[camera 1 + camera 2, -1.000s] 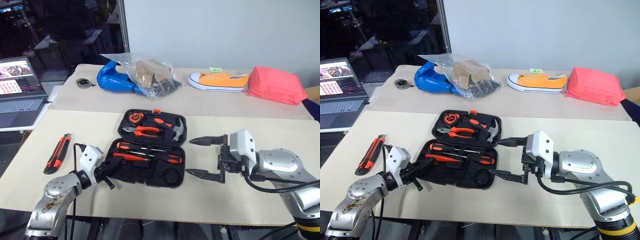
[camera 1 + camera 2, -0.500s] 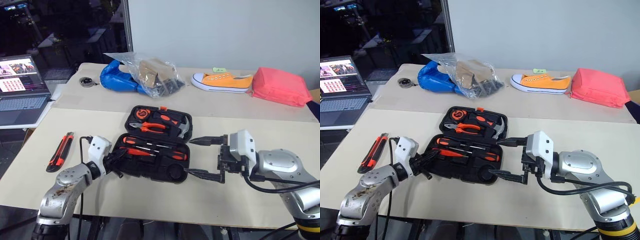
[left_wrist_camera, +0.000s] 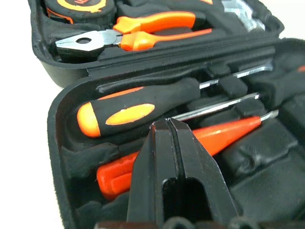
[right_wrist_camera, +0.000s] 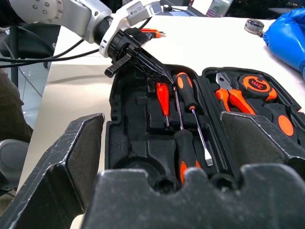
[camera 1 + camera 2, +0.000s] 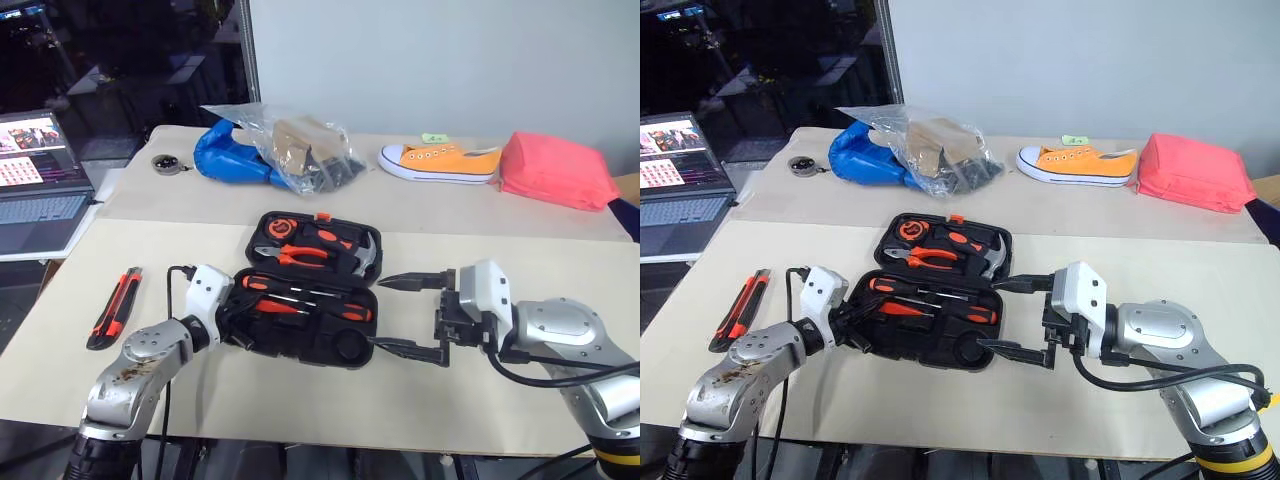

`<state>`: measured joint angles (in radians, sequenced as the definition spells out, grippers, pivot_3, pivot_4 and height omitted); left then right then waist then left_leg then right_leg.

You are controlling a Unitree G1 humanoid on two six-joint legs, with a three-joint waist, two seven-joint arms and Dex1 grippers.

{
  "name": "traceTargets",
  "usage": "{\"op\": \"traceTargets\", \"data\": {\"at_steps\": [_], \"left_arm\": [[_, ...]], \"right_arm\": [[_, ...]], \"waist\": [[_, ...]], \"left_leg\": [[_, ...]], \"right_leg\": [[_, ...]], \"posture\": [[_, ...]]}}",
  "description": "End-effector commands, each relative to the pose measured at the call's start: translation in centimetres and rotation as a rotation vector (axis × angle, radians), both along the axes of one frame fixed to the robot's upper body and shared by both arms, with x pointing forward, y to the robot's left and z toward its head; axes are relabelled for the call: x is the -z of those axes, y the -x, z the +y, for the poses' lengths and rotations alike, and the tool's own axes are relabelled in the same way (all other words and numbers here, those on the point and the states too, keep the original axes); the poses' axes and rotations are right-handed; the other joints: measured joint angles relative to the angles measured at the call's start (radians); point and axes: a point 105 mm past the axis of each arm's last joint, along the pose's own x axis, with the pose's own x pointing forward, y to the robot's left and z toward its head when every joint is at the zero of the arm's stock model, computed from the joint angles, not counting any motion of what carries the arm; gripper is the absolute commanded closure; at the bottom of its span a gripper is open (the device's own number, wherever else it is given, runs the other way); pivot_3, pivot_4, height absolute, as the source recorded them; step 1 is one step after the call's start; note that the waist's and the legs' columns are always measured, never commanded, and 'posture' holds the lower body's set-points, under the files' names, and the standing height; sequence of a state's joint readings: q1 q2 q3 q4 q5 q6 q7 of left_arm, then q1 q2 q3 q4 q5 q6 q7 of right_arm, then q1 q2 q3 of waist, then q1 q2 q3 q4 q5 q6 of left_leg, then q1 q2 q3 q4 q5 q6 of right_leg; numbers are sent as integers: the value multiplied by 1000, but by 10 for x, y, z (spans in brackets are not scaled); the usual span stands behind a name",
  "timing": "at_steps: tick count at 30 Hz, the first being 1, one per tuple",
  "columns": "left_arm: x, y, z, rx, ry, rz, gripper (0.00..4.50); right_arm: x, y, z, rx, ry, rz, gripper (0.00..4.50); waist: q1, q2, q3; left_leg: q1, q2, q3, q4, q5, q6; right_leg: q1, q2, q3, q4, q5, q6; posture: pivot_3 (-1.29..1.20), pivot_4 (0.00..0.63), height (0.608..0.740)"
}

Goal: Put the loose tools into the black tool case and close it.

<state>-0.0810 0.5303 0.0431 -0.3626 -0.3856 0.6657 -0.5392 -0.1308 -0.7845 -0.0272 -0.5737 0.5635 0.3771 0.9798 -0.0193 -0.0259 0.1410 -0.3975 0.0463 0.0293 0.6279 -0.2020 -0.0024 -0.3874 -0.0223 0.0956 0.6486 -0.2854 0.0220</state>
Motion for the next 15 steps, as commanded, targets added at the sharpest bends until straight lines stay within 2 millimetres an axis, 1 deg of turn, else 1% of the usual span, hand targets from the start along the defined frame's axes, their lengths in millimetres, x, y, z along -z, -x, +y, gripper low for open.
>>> {"op": "traceTargets", "data": {"at_steps": [1, 6, 11, 15], "left_arm": [[23, -1, 3, -21, -48, 120, 4482], [29, -2, 4, -14, -81, 167, 4482], [25, 0, 6, -16, -58, 180, 4482], [33, 3, 8, -1, -130, 221, 4482]], "right_arm": [[-8, 3, 2, -7, -9, -34, 0], [-8, 4, 2, -13, -9, -32, 0], [-7, 4, 4, -26, -13, -25, 0], [-6, 2, 7, -44, -18, -23, 0]], "waist": [[1, 0, 0], [1, 2, -1], [-1, 3, -2], [-4, 3, -2]], "left_leg": [[0, 0, 0, 0, 0, 0], [2, 0, 0, 0, 0, 0], [2, 0, 0, 0, 0, 0], [2, 0, 0, 0, 0, 0]], "right_leg": [[0, 0, 0, 0, -1, 2], [1, 1, 0, 0, -1, 4], [1, 1, 1, 0, -1, 4], [1, 1, 1, 0, -1, 4]], "posture": [[0, 150, 740], [0, 150, 740], [0, 150, 740], [0, 150, 740]]}}
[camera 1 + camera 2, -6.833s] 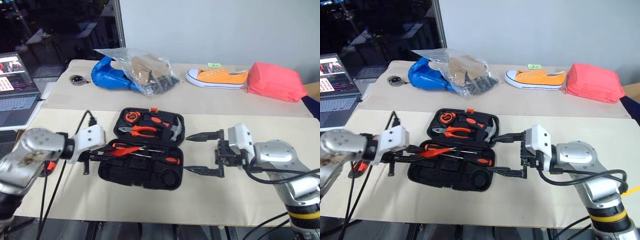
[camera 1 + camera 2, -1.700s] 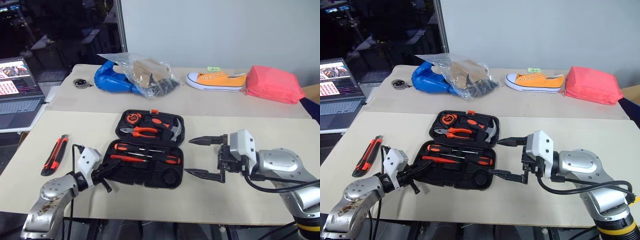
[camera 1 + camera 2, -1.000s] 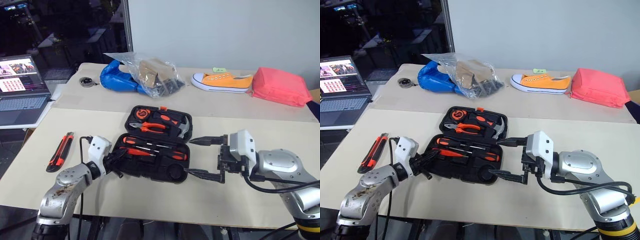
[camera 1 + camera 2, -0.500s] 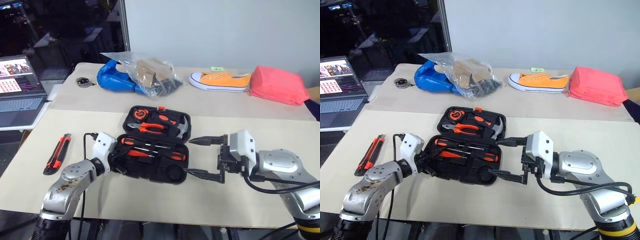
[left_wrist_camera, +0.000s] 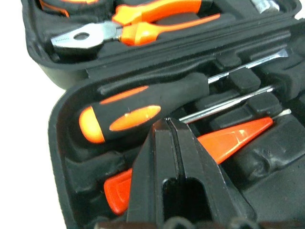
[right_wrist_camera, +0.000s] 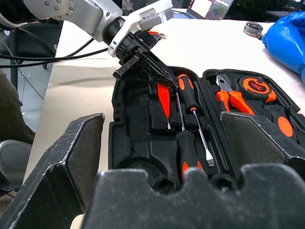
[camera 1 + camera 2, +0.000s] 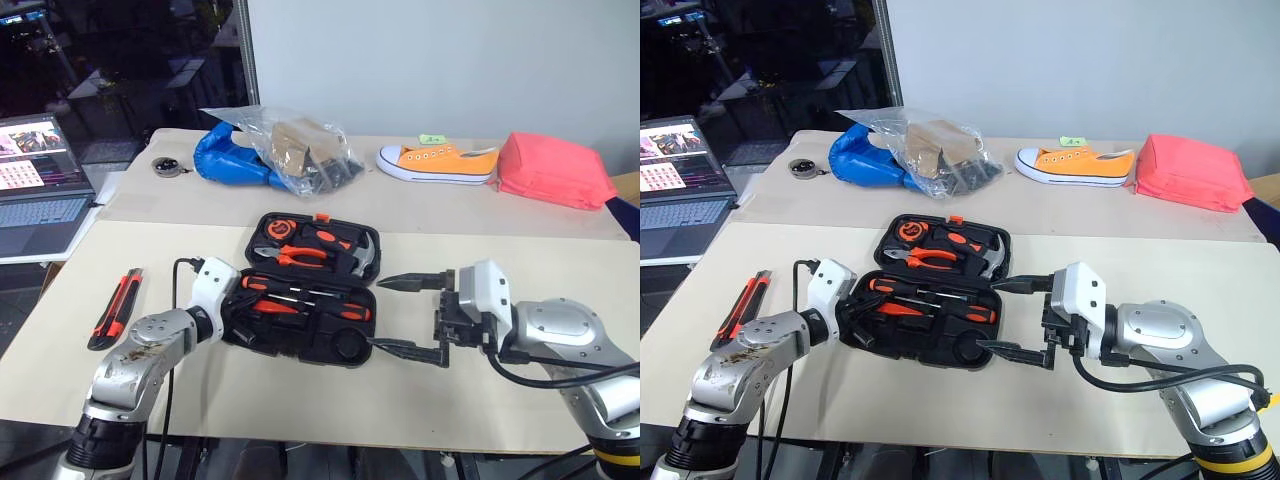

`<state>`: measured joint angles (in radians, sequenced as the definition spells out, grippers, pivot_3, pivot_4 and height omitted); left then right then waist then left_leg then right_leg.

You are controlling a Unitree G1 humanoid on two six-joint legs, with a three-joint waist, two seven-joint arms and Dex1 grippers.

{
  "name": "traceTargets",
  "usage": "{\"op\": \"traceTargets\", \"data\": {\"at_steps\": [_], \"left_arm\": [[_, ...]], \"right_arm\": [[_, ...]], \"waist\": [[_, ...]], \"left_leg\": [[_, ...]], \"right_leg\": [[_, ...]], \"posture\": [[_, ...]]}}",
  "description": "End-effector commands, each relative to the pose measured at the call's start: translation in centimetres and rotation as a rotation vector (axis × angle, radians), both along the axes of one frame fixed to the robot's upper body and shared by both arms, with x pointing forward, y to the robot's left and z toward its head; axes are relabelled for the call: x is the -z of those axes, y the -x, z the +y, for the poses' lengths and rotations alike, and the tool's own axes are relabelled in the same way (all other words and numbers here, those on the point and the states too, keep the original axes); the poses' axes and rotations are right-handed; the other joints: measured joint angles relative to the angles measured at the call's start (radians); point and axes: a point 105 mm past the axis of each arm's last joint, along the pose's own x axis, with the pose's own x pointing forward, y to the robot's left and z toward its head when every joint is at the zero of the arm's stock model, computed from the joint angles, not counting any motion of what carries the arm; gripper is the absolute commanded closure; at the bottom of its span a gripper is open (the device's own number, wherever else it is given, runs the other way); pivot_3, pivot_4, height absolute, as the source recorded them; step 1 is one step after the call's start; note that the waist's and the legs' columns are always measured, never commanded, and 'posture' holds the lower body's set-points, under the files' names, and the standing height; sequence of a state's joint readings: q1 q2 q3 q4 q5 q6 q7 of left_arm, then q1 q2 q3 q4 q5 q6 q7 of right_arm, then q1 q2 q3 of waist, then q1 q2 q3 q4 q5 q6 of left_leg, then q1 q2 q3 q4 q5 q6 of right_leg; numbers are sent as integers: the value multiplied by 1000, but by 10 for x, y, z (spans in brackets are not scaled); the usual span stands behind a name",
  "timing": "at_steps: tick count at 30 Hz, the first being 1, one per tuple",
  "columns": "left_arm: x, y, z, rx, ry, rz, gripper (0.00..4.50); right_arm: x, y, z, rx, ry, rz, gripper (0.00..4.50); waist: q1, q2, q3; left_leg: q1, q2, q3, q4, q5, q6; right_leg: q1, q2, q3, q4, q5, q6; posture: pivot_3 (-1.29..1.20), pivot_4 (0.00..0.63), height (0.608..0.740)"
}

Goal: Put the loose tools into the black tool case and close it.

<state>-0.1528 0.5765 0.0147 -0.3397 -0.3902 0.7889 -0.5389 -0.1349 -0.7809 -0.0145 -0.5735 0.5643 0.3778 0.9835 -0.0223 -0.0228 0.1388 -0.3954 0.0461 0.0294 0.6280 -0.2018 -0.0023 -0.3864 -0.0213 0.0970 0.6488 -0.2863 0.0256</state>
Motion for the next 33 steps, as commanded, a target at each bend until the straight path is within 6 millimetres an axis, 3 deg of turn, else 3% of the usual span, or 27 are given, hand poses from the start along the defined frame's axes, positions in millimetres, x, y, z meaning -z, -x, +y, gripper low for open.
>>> {"op": "traceTargets", "data": {"at_steps": [1, 4, 6, 9, 11, 12, 17, 20, 22, 23, 26, 33], "left_arm": [[31, 8, 5, -4, -86, 130, 4482], [14, -1, 3, -26, -36, 36, 4482], [-22, -5, 6, -65, 90, -105, 4482], [-64, 1, 38, -179, 164, -240, 4482], [-75, 8, 64, -259, 155, -244, 3983], [-76, 13, 76, -294, 131, -226, 3873], [-83, 31, 146, -473, -23, -137, 2107], [-77, 39, 184, -569, -75, -26, 1066], [-72, 42, 200, -604, -93, 36, 250], [-70, 44, 202, -603, -95, 67, 61], [-69, 44, 214, -603, -116, 101, 61], [-28, 40, 217, -555, -116, 282, 61]], "right_arm": [[-8, 0, 5, -35, -18, -31, 0], [-8, -1, 7, -44, -20, -35, 0], [-9, -1, 8, -48, -26, -36, 0], [-10, 1, 9, -72, -42, -39, 0], [-10, 2, 11, -87, -53, -39, 0], [-10, 2, 12, -95, -57, -40, 0], [-10, 0, 15, -119, -68, -37, 0], [-10, -2, 16, -131, -70, -36, 0], [-10, -2, 17, -138, -72, -36, 0], [-10, -1, 17, -139, -72, -36, 0], [-11, 1, 17, -145, -75, -36, 0], [-14, 4, 18, -154, -81, -46, 0]], "waist": [[-2, 0, 0], [-3, 1, 0], [-3, 1, 0], [-8, -5, 3], [-10, -6, 3], [-12, -6, 3], [-20, -7, 4], [-19, -7, 5], [-19, -7, 5], [-18, -7, 5], [-16, -7, 5], [-17, -8, 5]], "left_leg": [[0, 0, 0, 0, 0, 0], [0, 0, 0, 0, 0, 0], [0, 0, 0, 0, 0, 0], [-3, 2, 0, 0, 0, 0], [-5, 3, -2, 0, 0, 0], [-5, 3, -2, 0, 0, 0], [-4, 1, -4, -2, 0, 0], [-3, 1, -4, -1, 0, 0], [-3, 2, -3, -1, 0, 0], [-3, 2, -3, -1, 0, 0], [-3, 2, -3, -2, 0, 0], [-5, 2, -3, -5, 0, 0]], "right_leg": [[0, 0, 0, 0, 0, 0], [0, 0, 0, 0, 0, 0], [0, 0, 0, 0, 0, 0], [-2, 1, 0, 0, 2, -3], [-4, 2, -2, 0, 4, -7], [-4, 2, -2, 0, 4, -7], [-4, 0, -2, 0, 4, -6], [-4, -2, -3, -1, 4, -6], [-3, -2, -3, -1, 3, -6], [-3, -2, -4, -1, 3, -6], [-4, -3, -4, 0, 3, -7], [-8, -4, -4, 0, 3, -8]], "posture": [[0, 150, 740], [0, 150, 740], [0, 150, 740], [0, 150, 740], [0, 150, 740], [0, 150, 740], [0, 150, 740], [0, 150, 740], [0, 150, 740], [0, 150, 740], [0, 150, 740], [0, 150, 740]]}}
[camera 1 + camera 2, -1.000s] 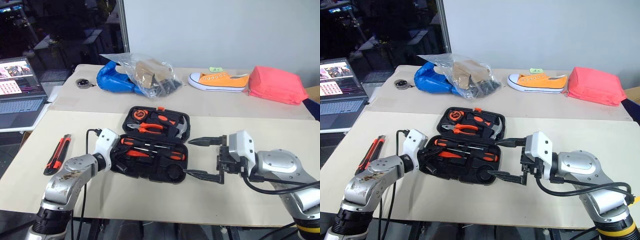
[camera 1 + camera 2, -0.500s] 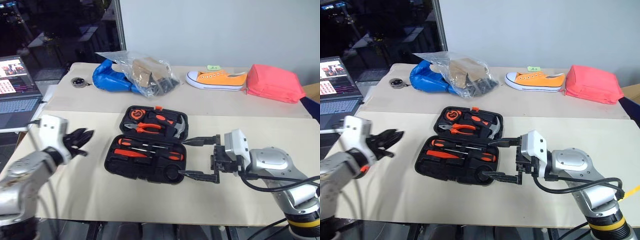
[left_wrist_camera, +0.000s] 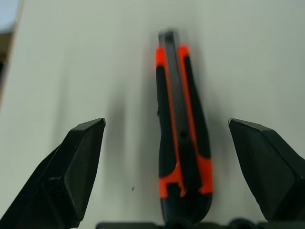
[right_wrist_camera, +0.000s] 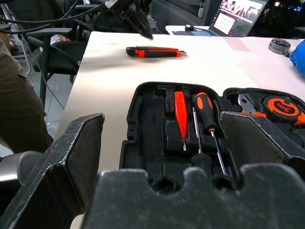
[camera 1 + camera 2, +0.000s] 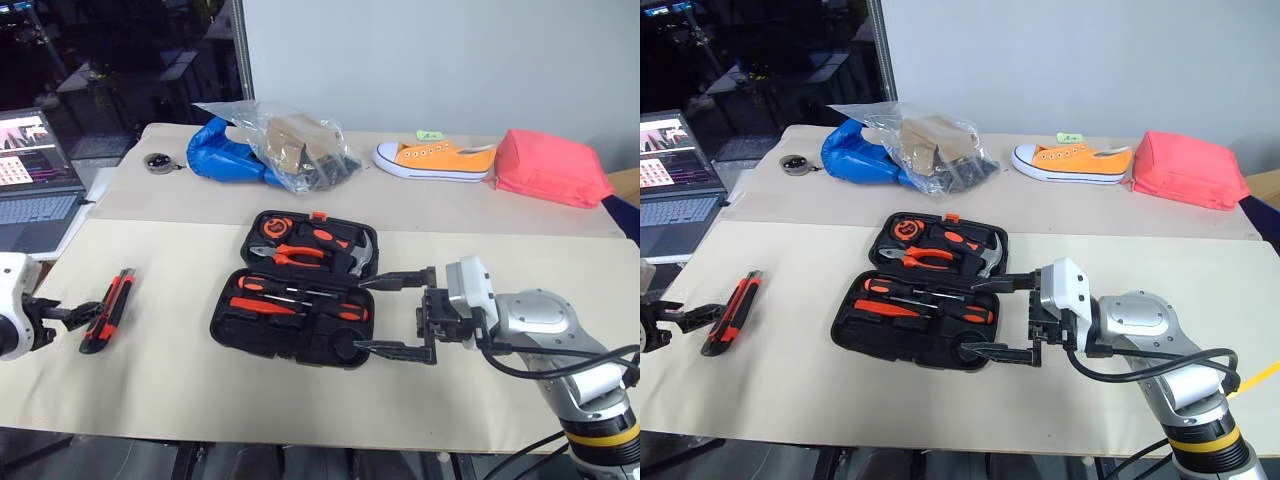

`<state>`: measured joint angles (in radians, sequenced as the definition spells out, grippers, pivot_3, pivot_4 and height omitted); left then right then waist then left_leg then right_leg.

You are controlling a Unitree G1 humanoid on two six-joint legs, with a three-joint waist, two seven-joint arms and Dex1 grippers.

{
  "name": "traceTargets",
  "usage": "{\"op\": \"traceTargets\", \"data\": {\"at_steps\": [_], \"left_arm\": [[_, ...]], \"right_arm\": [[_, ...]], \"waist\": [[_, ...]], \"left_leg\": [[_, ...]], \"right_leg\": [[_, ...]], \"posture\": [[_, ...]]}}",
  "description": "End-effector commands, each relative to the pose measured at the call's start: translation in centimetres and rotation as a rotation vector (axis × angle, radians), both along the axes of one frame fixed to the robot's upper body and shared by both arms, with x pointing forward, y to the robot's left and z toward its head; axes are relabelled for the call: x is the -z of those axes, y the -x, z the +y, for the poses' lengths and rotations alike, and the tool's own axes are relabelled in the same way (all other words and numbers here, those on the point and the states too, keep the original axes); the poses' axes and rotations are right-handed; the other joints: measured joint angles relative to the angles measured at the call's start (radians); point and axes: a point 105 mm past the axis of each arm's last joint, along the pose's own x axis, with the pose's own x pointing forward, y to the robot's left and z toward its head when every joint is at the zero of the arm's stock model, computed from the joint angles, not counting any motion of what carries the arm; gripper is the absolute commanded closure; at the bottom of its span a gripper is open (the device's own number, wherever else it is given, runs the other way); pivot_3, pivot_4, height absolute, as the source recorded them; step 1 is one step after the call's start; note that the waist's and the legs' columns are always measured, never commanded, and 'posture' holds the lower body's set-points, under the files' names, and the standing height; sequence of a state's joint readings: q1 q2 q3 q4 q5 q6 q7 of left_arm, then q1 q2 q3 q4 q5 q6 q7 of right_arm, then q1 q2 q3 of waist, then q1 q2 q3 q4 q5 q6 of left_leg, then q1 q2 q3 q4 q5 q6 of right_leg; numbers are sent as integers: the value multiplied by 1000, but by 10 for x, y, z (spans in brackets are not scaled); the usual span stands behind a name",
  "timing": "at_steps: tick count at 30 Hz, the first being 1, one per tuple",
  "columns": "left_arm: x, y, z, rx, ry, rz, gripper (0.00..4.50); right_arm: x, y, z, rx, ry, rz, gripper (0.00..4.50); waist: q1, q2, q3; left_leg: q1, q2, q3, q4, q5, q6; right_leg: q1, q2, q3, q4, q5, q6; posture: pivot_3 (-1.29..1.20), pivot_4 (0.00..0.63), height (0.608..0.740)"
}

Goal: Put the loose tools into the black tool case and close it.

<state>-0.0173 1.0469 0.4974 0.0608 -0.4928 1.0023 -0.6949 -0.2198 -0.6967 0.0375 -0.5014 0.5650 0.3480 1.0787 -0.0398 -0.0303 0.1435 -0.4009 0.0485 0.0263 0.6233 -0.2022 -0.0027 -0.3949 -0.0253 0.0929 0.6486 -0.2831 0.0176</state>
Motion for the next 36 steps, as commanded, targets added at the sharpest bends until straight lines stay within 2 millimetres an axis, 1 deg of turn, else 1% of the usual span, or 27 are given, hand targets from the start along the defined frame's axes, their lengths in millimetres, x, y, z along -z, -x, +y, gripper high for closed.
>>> {"op": "traceTargets", "data": {"at_steps": [1, 2, 4, 5, 7, 8, 9, 11, 12, 13, 14, 16, 17, 19, 21, 23, 25, 28, 32, 35, 36], "left_arm": [[10, -7, 2, 22, -21, 35, 61], [14, -9, 1, 25, -19, 44, 61], [21, -10, -3, 40, -9, 60, 582], [23, -11, -4, 48, -18, 58, 750], [23, -11, -5, 49, -24, 41, 1491], [21, -11, -4, 49, -30, 27, 1709], [16, -13, -6, 62, -27, -11, 2199], [-7, -21, -21, 168, -30, -163, 2756], [-29, -24, -43, 267, 23, -251, 2766], [-46, -23, -64, 365, 58, -296, 2766], [-58, -20, -88, 516, 45, -308, 2766], [-69, -13, -127, 758, 41, -287, 2766], [-71, -12, -145, 886, 27, -264, 2766], [-71, -11, -165, 1049, -14, -232, 2766], [-63, -19, -185, 1221, -101, -213, 2766], [-54, -26, -203, 1370, -152, -183, 2766], [-44, -29, -213, 1496, -207, -153, 2766], [-29, -32, -222, 1606, -245, -106, 2766], [-11, -30, -223, 1691, -276, -33, 2766], [0, -27, -220, 1732, -318, 2, 2766], [2, -28, -219, 1739, -327, 9, 2766]], "right_arm": [[-10, 6, 3, -27, -21, -50, 0], [-10, 6, 3, -26, -20, -51, 0], [-11, 6, 3, -23, -18, -53, 0], [-11, 6, 3, -21, -17, -54, 0], [-11, 6, 1, -13, -13, -54, 0], [-11, 6, 1, -10, -12, -54, 0], [-11, 7, 0, -6, -11, -52, 0], [-9, 8, -1, -1, -8, -49, 0], [-9, 8, -2, 5, -9, -46, 0], [-9, 9, -3, 11, -9, -44, 0], [-9, 9, -4, 22, -14, -40, 0], [-10, 11, -7, 41, -17, -37, 0], [-10, 12, -9, 51, -15, -35, 0], [-9, 13, -12, 63, -9, -37, 0], [-10, 16, -18, 85, -2, -44, 0], [-11, 19, -26, 118, 16, -67, 0], [-10, 23, -35, 152, 41, -69, 0], [-8, 30, -49, 196, 72, -50, 0], [-5, 35, -61, 250, 104, -48, 0], [-6, 36, -65, 268, 109, -47, 0], [-6, 37, -65, 270, 109, -47, 0]], "waist": [[0, 0, 0], [1, 0, 0], [1, 0, 0], [1, 0, 0], [1, 1, -1], [1, 1, -1], [1, 1, -1], [1, 1, -1], [3, 0, 0], [6, -2, 0], [8, -5, 0], [14, -7, 0], [19, -6, 0], [24, -1, -2], [25, 5, -4], [26, 7, -4], [26, 7, -4], [18, 6, -4], [15, 6, -3], [16, 6, -3], [16, 5, -3]], "left_leg": [[-1, 0, 0, 0, 0, 0], [-2, 0, 0, 0, 0, 0], [-5, 0, 0, 1, 0, 0], [-5, 0, 0, 1, 0, 0], [-5, 0, 1, 1, 0, 0], [-5, -1, 1, 1, 0, 0], [-5, -1, 1, 1, 0, 0], [-4, 0, 1, 2, 0, 0], [-5, 0, 1, 2, 0, 0], [-5, 0, 1, 3, 0, 0], [-6, 0, 1, 3, 0, 0], [-6, 1, 1, 3, 1, -1], [-6, 0, 2, 3, 1, -1], [-5, 0, 4, 3, 1, -1], [-4, -3, 10, 3, 1, -1], [-4, -4, 10, 3, 1, -1], [-5, -3, 10, 4, 1, 0], [-7, -3, 9, 5, 1, 0], [-7, -2, 9, 6, 0, 1], [-7, -2, 8, 8, 0, 1], [-7, -2, 8, 9, 0, 1]], "right_leg": [[-1, 0, 0, 0, 0, 0], [-2, 0, 0, 0, 0, 0], [-5, 0, 0, 1, 0, 0], [-5, 0, 0, 2, 0, 0], [-6, 0, 1, 3, 0, 0], [-7, 0, 1, 5, 0, 0], [-7, 0, 2, 6, 0, 0], [-8, 0, 2, 7, 0, 0], [-8, 0, 2, 8, 0, 0], [-8, 0, 1, 8, 0, 0], [-8, 0, 1, 8, 0, -1], [-8, 0, 0, 8, 0, -1], [-7, 0, 0, 8, 0, -1], [-7, 0, 1, 8, 0, -1], [-6, 1, 2, 7, 0, 0], [-6, 2, 3, 8, -1, 0], [-7, 5, 3, 8, -1, 0], [-8, 6, 4, 8, -1, 0], [-8, 6, 4, 8, -1, 0], [-7, 6, 4, 9, -2, 2], [-7, 6, 4, 10, -3, 4]], "posture": [[0, 150, 740], [0, 150, 740], [0, 150, 740], [0, 150, 740], [0, 150, 740], [0, 150, 740], [0, 150, 740], [0, 150, 740], [0, 150, 740], [0, 150, 740], [0, 150, 740], [0, 150, 740], [0, 150, 740], [0, 150, 740], [0, 150, 740], [0, 150, 740], [0, 150, 740], [0, 150, 740], [0, 150, 740], [0, 150, 740], [0, 150, 740]]}}
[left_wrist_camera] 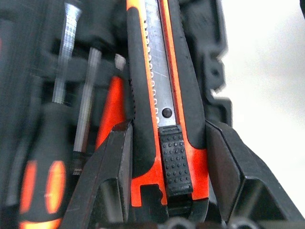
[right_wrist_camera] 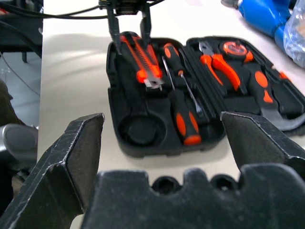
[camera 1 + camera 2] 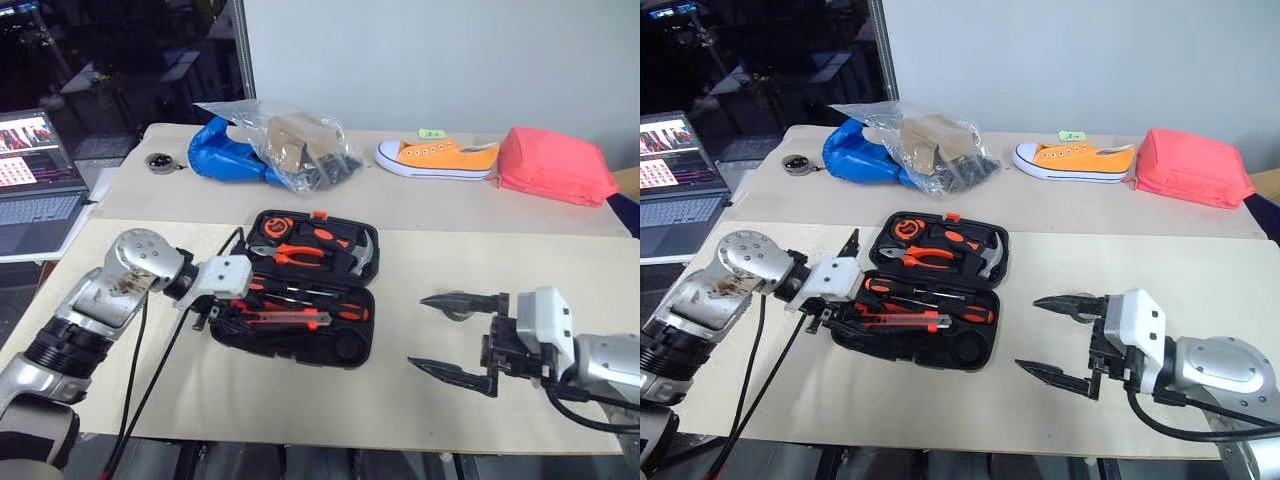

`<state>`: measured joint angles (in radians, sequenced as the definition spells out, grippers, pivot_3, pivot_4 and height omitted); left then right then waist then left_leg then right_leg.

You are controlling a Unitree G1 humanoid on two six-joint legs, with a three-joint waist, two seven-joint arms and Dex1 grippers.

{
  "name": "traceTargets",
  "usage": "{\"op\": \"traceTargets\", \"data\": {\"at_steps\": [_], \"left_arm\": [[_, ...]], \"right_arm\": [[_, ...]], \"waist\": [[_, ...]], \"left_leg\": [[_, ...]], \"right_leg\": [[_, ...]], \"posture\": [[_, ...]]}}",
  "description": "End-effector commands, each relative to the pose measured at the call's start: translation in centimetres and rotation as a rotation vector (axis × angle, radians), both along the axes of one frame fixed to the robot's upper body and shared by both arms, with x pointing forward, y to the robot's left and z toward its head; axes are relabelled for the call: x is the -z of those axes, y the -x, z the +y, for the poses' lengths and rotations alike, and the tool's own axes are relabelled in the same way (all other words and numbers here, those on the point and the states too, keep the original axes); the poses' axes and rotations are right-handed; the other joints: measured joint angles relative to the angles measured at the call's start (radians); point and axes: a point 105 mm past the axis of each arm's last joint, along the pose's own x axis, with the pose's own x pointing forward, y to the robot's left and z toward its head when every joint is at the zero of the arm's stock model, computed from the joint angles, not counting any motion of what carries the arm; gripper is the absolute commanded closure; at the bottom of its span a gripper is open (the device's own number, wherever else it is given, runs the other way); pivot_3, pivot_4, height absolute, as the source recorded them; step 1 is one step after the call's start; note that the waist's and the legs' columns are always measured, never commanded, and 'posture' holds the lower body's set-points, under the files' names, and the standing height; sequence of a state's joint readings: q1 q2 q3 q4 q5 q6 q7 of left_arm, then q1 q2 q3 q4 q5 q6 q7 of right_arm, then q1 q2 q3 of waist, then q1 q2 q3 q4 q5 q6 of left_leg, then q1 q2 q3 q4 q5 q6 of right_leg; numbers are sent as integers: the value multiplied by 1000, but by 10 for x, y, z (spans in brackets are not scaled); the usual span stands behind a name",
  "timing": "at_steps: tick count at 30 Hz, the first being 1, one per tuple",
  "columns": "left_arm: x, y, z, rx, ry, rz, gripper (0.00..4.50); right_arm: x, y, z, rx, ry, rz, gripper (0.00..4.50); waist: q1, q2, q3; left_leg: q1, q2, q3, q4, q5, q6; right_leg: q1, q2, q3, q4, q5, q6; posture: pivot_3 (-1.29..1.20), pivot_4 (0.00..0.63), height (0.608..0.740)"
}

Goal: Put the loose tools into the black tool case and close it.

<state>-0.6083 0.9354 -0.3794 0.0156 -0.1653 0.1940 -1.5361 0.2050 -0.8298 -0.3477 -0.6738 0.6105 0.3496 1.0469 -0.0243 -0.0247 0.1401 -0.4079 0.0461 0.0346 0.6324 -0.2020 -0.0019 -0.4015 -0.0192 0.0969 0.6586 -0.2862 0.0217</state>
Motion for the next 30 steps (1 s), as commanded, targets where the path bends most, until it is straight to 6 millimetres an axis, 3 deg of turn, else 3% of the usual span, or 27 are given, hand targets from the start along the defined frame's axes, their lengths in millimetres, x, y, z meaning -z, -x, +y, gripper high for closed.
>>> {"op": "traceTargets", "data": {"at_steps": [1, 9, 18, 20, 24, 27, 30], "left_arm": [[6, 0, 2, 54, -42, -34, 2766], [30, -11, 7, 87, -116, -89, 2766], [38, -11, 3, 140, -72, -73, 2766], [25, -14, -7, 94, 22, -68, 1754], [-22, -13, -10, -49, 239, -4, 390], [-53, -11, -2, -201, 397, 40, 390], [-58, -11, -2, -347, 503, 51, 1229]], "right_arm": [[-13, 5, 2, -18, 8, -69, 0], [-13, 3, 7, -23, 7, -79, 0], [-15, 0, 9, -31, 8, -86, 0], [-15, 0, 9, -34, 8, -86, 0], [-15, 0, 10, -39, 6, -85, 0], [-14, -1, 10, -40, 3, -84, 0], [-13, -4, 11, -41, -3, -84, 0]], "waist": [[1, 0, 0], [8, 1, -1], [7, 5, -3], [6, 5, -3], [-4, 2, -2], [-13, 2, -1], [-15, 2, -2]], "left_leg": [[0, 0, 0, 1, 0, 0], [10, 0, -1, 2, 0, 0], [16, 0, 0, 2, 0, 0], [16, 0, 0, 2, 1, 1], [13, 1, 0, 3, 1, 1], [7, 1, -2, 3, 1, 1], [7, 1, -4, 3, -1, 3]], "right_leg": [[1, 0, 0, 0, -1, 3], [13, 0, -1, -1, -2, 5], [16, 0, 0, 2, -2, 5], [16, 0, 1, 3, -3, 5], [13, 0, 1, 2, -3, 6], [10, 0, -1, 2, -3, 6], [10, 0, -1, 1, -3, 6]], "posture": [[0, 150, 740], [0, 150, 740], [0, 150, 740], [0, 150, 740], [0, 150, 740], [0, 150, 740], [0, 150, 740]]}}
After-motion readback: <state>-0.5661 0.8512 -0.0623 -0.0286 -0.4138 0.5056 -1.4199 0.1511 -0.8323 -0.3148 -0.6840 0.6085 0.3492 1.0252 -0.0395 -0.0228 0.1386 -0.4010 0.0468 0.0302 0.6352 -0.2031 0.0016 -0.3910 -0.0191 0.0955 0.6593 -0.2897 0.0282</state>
